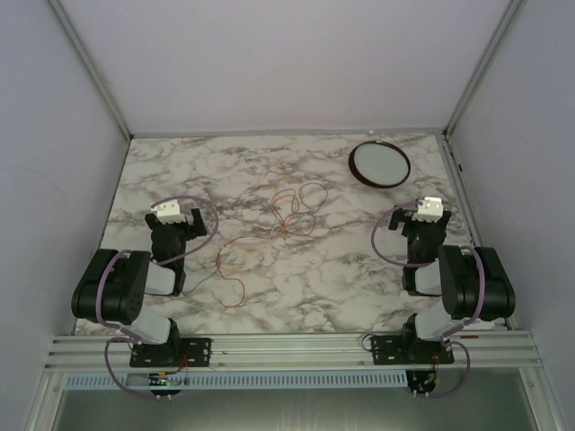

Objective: Zip-tie the wires
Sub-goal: Reset both arms

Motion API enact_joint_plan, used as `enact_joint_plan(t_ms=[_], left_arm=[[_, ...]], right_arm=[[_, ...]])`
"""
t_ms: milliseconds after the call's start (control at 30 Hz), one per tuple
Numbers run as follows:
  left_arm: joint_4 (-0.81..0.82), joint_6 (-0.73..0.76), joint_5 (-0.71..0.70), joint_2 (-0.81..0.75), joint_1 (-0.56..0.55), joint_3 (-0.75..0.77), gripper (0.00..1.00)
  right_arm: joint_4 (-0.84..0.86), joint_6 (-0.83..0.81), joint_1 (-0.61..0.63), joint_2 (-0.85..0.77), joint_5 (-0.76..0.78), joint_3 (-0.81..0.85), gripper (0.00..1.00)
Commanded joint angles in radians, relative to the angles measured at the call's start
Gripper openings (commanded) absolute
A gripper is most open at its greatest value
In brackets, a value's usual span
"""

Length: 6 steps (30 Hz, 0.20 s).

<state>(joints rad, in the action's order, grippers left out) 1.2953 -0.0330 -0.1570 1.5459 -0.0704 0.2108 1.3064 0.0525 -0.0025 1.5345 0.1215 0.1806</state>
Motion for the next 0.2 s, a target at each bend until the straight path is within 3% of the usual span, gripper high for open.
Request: enact_joint_plan(t_ms=[0,167], left_arm=[[0.015,0.016,0.016,0.005,-0.002,0.020,1.00],[0.017,0.016,0.018,0.003,-0.002,0.017,1.00]], right_arm=[[0.017,0.014,-0.010,0.003,-0.010,0.019,0.99],[0.018,0.014,-0.009,0.003,-0.010,0.020,0.99]])
